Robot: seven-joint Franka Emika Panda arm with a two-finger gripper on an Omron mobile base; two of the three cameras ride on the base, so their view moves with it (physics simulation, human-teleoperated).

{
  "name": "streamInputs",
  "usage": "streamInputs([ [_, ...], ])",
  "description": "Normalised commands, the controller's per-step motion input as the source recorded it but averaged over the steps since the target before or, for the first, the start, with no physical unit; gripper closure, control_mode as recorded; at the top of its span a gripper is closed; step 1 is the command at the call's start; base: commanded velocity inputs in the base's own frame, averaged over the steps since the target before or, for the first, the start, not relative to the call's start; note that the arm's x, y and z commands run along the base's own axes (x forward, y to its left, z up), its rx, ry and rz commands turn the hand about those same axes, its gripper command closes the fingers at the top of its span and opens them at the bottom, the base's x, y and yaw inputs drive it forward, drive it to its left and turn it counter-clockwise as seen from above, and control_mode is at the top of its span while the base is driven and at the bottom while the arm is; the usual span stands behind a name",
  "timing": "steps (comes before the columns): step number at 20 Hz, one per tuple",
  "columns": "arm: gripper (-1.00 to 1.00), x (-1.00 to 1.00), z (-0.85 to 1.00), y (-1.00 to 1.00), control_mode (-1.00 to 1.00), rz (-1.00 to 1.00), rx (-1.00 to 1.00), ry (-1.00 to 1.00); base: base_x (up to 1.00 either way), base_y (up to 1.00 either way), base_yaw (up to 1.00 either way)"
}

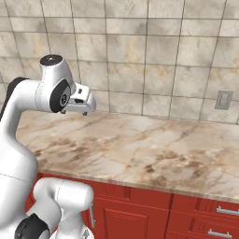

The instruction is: Four empty soda cans are scattered around the kitchen. Gather all the cans and cluster them next to the stove for recycling.

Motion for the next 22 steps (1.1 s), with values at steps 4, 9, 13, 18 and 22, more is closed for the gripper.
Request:
streamInputs([
  [4,-1.0,0.0,0.0,0.0,1.0,0.0,0.0,0.0,-0.66,-0.02,0.0],
  [9,-1.0,0.0,0.0,0.0,1.0,0.0,0.0,0.0,-0.31,0.12,0.0],
  [13,-1.0,0.0,0.0,0.0,1.0,0.0,0.0,0.0,0.0,0.37,0.0],
  [18,-1.0,0.0,0.0,0.0,1.0,0.0,0.0,0.0,0.0,0.48,-0.01],
  [22,-1.0,0.0,0.0,0.0,1.0,0.0,0.0,0.0,0.0,0.56,-0.03],
])
